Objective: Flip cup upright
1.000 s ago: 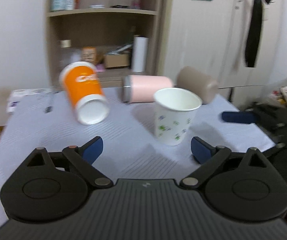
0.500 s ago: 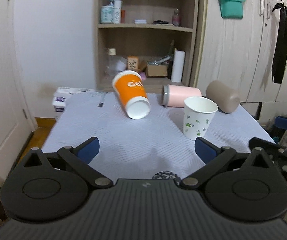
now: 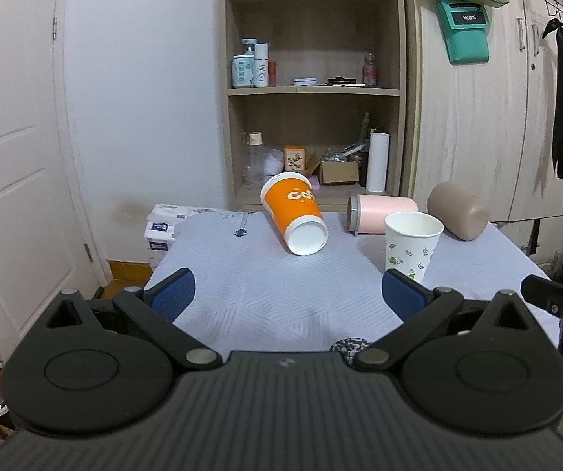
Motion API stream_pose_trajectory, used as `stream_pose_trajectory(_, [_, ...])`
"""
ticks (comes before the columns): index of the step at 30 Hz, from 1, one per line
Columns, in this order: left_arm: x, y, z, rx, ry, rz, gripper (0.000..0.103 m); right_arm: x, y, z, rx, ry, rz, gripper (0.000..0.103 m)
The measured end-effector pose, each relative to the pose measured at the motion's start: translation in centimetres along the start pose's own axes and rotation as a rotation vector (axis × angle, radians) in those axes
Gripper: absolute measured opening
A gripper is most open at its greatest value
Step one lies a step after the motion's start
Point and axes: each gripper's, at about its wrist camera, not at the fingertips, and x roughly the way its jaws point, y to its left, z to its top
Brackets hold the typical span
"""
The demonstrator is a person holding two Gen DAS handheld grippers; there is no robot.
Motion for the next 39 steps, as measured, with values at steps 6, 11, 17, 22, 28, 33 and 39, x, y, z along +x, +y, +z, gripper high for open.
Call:
stream_pose_trajectory(6, [-0.1, 0.1, -0.2, 0.002, 0.003, 0.004, 0.103, -0.1, 0.3, 0.1, 0.001, 0.014, -0.022, 0.096])
stream_pose_trajectory(11, [-0.1, -0.1, -0.3, 0.009, 0.005, -0.017, 0.103, 0.2, 0.2, 0.0, 0.018, 0.03, -0.019, 0.096])
stream_pose_trajectory(17, [-0.1, -0.3, -0.5, 0.019, 0.006, -0.008, 0.103, 0.6, 0.0, -0.1, 0.04, 0.046, -0.037, 0.103])
stream_pose_trajectory(22, [0.1, -0.4, -0.5, 0.017, 0.016, -0.002, 0.103, 0.9, 0.0, -0.2, 0.045, 0.059, -0.08, 0.103])
stream_pose_trajectory(28, [0.2, -0.7, -0.7, 0.032, 0.024, 0.024, 0.103, 0.8, -0.2, -0.2, 0.062, 0.069, -0.101, 0.103])
stream_pose_trajectory(33, [0.4, -0.8, -0.7, 0.032, 0.033, 0.024, 0.103, 0.8, -0.4, -0.2, 0.077, 0.077, -0.109, 0.103])
stream_pose_trajectory(39, [0.5, -0.7, -0.8, 0.033, 0.047, 0.024, 0.103, 0.8, -0.6, -0.1, 0.089, 0.084, -0.114, 0.103])
